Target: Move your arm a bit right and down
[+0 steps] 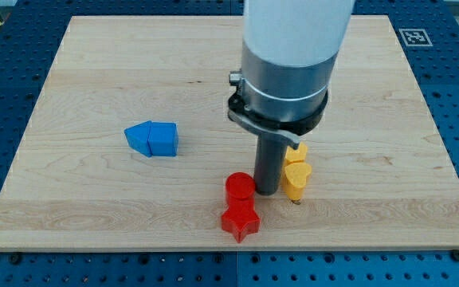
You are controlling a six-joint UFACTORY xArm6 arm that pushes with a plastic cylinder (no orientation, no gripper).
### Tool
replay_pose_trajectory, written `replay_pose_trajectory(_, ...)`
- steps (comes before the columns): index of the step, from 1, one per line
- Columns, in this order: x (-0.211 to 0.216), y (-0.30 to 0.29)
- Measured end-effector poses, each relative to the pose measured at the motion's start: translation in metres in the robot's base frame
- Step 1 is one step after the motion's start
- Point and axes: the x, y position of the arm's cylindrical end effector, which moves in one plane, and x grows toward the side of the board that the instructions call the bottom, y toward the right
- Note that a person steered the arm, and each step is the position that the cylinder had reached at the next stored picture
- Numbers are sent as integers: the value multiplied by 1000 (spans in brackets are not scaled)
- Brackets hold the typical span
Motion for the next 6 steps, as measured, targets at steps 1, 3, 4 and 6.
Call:
replay_pose_trajectory(1,13,-13)
replay_pose_trajectory(3,13,-9)
replay_pose_trajectory(4,13,4)
replay_pose_trajectory(6,23,17)
